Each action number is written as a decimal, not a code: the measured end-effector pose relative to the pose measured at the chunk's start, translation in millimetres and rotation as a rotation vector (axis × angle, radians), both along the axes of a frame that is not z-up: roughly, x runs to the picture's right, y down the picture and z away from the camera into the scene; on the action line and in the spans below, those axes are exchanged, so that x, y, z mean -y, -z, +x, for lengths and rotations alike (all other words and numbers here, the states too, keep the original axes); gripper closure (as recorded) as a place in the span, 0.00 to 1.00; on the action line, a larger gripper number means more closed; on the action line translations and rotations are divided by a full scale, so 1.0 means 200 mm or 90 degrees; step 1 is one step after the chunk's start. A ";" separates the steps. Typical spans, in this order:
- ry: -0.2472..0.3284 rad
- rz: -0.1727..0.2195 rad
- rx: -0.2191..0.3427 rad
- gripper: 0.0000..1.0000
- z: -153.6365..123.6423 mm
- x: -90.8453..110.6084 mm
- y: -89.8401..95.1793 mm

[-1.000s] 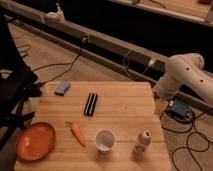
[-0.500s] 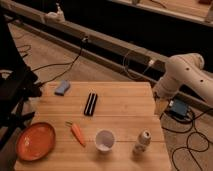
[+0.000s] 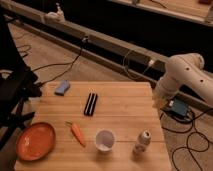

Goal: Knock the bottle over

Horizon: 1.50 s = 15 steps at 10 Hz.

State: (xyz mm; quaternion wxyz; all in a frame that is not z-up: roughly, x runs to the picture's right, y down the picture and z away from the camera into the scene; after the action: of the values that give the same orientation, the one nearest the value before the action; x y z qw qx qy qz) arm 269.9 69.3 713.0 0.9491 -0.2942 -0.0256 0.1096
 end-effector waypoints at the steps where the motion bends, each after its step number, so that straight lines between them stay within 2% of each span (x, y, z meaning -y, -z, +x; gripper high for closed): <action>1: 0.002 0.000 0.000 0.84 0.00 0.00 0.00; 3: 0.034 -0.011 0.004 0.99 0.00 -0.07 0.00; 5: 0.044 -0.044 0.013 1.00 0.00 -0.21 0.01; 7: 0.046 -0.073 0.008 1.00 0.03 -0.33 0.01; 10: 0.037 -0.112 -0.023 1.00 0.14 -0.48 0.04; 13: 0.005 -0.172 -0.057 1.00 0.26 -0.69 0.13; 15: 0.005 -0.174 -0.056 1.00 0.25 -0.69 0.13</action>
State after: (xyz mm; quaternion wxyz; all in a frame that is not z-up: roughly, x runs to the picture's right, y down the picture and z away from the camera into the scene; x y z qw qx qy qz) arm 320.7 207.2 686.0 0.9008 -0.4157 0.0326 0.1213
